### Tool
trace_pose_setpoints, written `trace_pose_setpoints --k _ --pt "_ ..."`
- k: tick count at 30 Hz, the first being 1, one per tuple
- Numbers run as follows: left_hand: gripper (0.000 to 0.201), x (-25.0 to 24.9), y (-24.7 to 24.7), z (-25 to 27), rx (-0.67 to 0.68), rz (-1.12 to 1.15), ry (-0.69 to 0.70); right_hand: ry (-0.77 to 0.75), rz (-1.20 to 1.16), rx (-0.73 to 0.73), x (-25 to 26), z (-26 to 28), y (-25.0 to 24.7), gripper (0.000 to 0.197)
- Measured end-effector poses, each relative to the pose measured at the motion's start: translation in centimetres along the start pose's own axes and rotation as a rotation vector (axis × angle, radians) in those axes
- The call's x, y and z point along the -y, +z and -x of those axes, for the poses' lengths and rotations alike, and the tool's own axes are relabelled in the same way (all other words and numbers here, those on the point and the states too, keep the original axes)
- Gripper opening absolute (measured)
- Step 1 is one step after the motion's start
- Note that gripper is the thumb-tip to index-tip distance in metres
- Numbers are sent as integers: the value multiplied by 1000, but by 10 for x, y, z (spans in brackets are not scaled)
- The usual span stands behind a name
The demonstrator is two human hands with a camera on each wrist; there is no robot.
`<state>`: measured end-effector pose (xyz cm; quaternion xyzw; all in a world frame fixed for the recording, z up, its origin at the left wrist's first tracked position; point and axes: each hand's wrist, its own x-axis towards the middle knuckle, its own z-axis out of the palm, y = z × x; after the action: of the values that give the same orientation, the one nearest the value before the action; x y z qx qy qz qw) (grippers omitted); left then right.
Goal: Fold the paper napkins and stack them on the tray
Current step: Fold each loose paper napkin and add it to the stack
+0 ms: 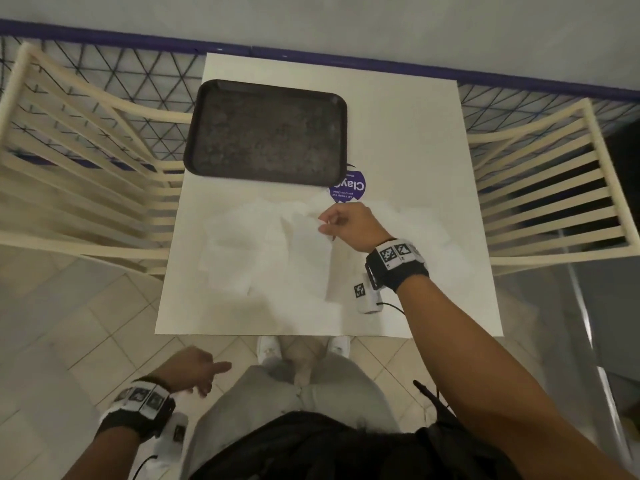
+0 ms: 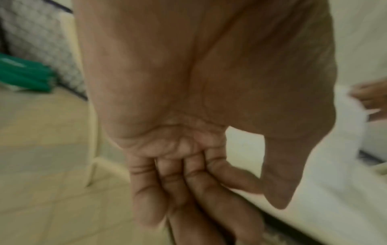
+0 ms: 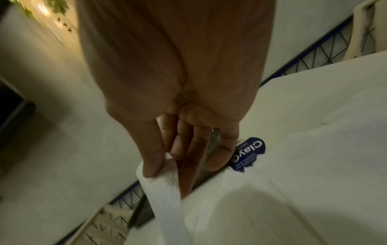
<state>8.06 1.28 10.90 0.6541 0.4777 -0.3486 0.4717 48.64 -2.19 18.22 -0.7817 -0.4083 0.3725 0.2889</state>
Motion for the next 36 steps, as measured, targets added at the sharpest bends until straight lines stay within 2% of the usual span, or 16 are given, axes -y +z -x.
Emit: trace_pose_setpoints --k 3,5,7,8,11,12,14,18,19,21,24,26,28,31,34,36 --pt "46 -58 -34 28 -201 4 200 -30 -48 46 9 6 -21 17" --pt "41 -99 -54 37 -395 135 370 -56 -70 75 14 11 -34 15" --pt "31 -134 -68 32 -507 269 537 -82 -98 91 21 16 -47 12" --pt "37 -152 -73 27 -511 305 598 -91 -110 93 24 18 -53 12" --pt "70 -199 -77 7 -411 342 690 -125 -155 101 32 25 -70 10" --pt "73 -213 -77 2 -381 335 718 -143 -169 105 35 27 -75 7" --pt "59 -234 -71 -5 -366 355 757 -161 -200 104 38 30 -83 5" --pt "5 -250 -63 -8 -480 507 779 -145 -306 46 37 33 -94 8" --pt "7 -250 -63 -8 -483 556 775 -127 -327 22 36 35 -94 10" --pt "7 -250 -62 -6 -443 680 767 -65 -334 -12 33 38 -92 23" --pt "13 -250 -65 -2 -438 784 752 -21 -367 22 32 49 -83 60" --pt "15 -250 -67 0 -459 819 732 -98 -408 59 31 56 -74 86" --pt "18 -249 -70 2 -495 833 714 -195 -409 83 27 59 -64 94" --pt "27 -247 -71 6 -564 809 721 -216 -238 -3 17 56 -51 75" --pt "23 -244 -71 9 -579 787 779 -176 -145 -151 9 53 -41 44" --pt "22 -243 -71 9 -579 760 795 -162 -132 -198 7 53 -40 32"
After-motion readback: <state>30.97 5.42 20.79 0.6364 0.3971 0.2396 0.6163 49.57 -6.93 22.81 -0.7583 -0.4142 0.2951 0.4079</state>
